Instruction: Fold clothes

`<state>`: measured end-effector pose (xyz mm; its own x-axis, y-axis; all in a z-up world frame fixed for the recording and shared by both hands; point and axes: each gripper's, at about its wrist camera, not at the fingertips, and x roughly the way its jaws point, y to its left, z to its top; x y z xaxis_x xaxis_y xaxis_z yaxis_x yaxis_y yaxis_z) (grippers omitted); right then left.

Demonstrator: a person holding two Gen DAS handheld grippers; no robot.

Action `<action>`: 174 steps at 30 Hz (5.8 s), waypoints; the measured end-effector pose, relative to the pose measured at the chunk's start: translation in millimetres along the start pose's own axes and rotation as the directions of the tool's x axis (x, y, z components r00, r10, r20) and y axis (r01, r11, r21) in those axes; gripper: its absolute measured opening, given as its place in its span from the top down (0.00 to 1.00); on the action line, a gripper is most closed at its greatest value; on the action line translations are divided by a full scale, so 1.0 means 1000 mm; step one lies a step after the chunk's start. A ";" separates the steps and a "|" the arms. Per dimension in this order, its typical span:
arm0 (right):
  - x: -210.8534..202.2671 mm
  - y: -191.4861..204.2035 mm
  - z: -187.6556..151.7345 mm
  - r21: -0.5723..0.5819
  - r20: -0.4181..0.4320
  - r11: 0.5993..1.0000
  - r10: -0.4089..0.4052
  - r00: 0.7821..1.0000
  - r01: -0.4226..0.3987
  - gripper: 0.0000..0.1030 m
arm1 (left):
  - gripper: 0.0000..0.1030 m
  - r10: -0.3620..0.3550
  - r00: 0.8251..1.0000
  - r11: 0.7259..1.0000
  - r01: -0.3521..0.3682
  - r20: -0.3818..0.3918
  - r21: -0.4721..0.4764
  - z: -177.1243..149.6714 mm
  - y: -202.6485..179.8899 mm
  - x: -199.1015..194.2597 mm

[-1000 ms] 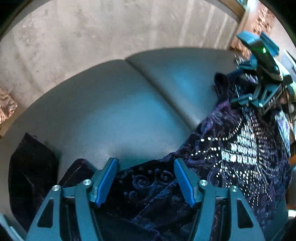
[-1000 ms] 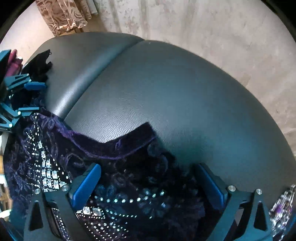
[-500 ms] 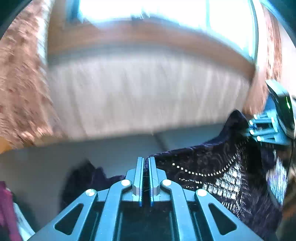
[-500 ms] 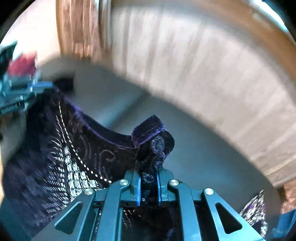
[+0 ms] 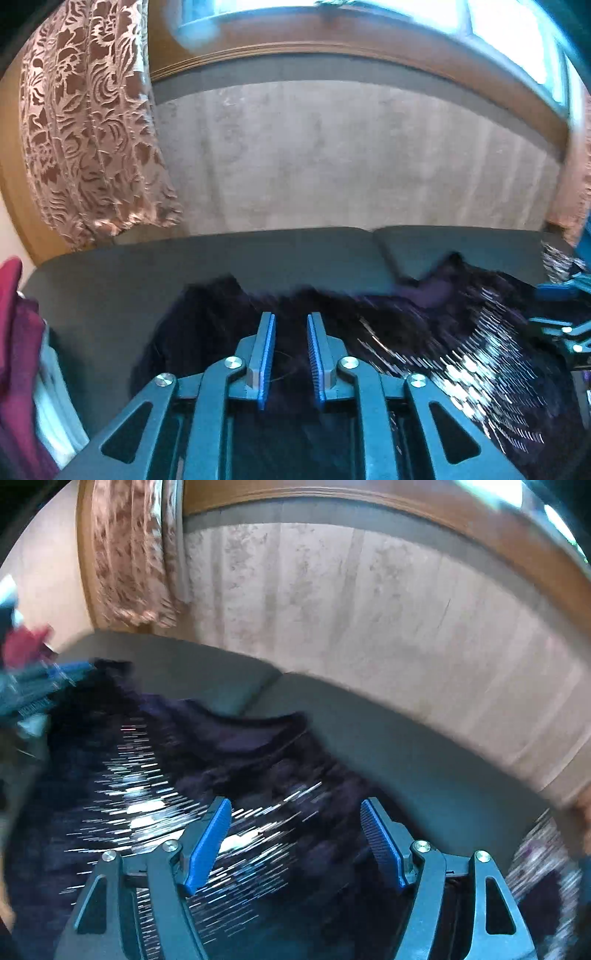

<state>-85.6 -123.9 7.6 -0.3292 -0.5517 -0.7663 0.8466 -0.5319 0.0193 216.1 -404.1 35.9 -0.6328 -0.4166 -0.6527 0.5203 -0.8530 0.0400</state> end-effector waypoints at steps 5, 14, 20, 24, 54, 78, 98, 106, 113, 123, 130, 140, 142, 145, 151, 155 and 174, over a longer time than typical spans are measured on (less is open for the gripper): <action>0.024 0.029 -0.041 0.121 -0.027 0.986 0.122 0.992 -0.118 0.23 | 0.78 -0.003 0.990 0.997 0.013 -0.140 0.071 -0.058 -0.019 0.015; 0.034 0.025 -0.073 0.136 -0.052 0.989 -0.043 0.998 0.050 0.00 | 0.78 0.075 0.994 0.973 -0.091 -0.084 -0.210 -0.064 0.069 -0.020; 0.037 0.033 -0.070 0.129 -0.047 0.989 -0.060 0.997 0.065 0.00 | 0.55 0.188 0.979 0.925 -0.205 -0.085 -0.319 -0.028 0.124 -0.029; 0.034 0.032 -0.072 0.131 -0.041 0.989 -0.058 0.997 0.063 0.00 | 0.44 0.132 0.958 0.931 -0.208 -0.254 -0.300 -0.007 0.123 0.016; 0.019 0.019 -0.080 0.145 -0.020 0.987 -0.062 0.998 0.064 0.00 | 0.59 0.131 0.989 0.988 -0.136 -0.063 -0.077 0.072 0.062 0.007; 0.117 -0.010 0.076 -0.066 -0.220 0.996 -0.067 0.973 0.054 0.51 | 0.79 -0.225 0.895 0.929 0.317 -0.386 0.192 0.031 0.010 0.105; 0.115 -0.065 0.082 0.214 -0.130 0.949 -0.207 0.970 0.231 0.69 | 0.76 -0.096 0.990 0.984 0.078 -0.101 -0.162 0.077 0.058 0.106; 0.062 -0.021 0.070 0.161 0.082 0.978 -0.146 0.986 0.132 0.32 | 0.75 0.101 0.970 0.995 -0.104 -0.223 -0.002 0.020 0.054 0.113; 0.109 0.046 0.091 0.154 0.022 0.958 0.241 0.970 -0.242 0.35 | 0.75 0.085 0.980 0.993 -0.098 -0.181 -0.064 -0.011 0.059 0.091; 0.188 0.098 0.135 0.189 -0.113 0.946 0.289 0.951 -0.265 0.60 | 0.75 0.068 0.983 0.988 -0.090 -0.173 -0.124 -0.012 0.066 0.084; 0.173 0.078 0.152 0.166 -0.038 0.953 0.262 0.964 -0.253 0.92 | 0.73 0.044 0.981 0.983 -0.076 -0.189 -0.165 -0.023 0.079 0.071; 0.187 0.029 0.147 0.250 -0.052 0.960 0.141 0.989 -0.124 0.98 | 0.67 0.087 0.986 0.991 -0.101 -0.146 -0.092 -0.016 0.070 0.054; 0.169 0.029 0.140 0.234 -0.021 0.961 0.157 0.987 -0.148 0.98 | 0.67 0.065 0.991 0.995 -0.073 -0.119 -0.066 -0.010 0.061 0.051; 0.146 0.039 0.124 0.179 -0.009 0.959 0.226 0.974 -0.221 0.97 | 0.67 0.109 0.981 0.994 -0.109 -0.158 0.007 -0.004 0.052 0.066; 0.157 0.081 0.098 0.032 -0.072 0.967 0.253 0.965 -0.251 0.95 | 0.55 0.248 0.946 0.968 -0.252 -0.210 0.007 0.003 0.081 0.104; 0.173 0.074 0.104 0.061 -0.010 0.979 0.196 0.981 -0.195 1.00 | 0.46 0.345 0.921 0.938 -0.338 -0.181 0.072 0.014 0.094 0.126; 0.022 0.057 -0.015 0.031 -0.016 0.977 0.210 0.977 -0.210 0.42 | 0.55 -0.052 0.991 0.998 0.049 -0.123 -0.031 -0.059 0.048 -0.041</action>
<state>-38.1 -156.2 -17.8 -0.1369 -0.6410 -0.7553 0.8835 -0.4239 0.1995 300.4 -409.8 20.0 -0.5836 -0.3294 -0.7423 0.5061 -0.8624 -0.0152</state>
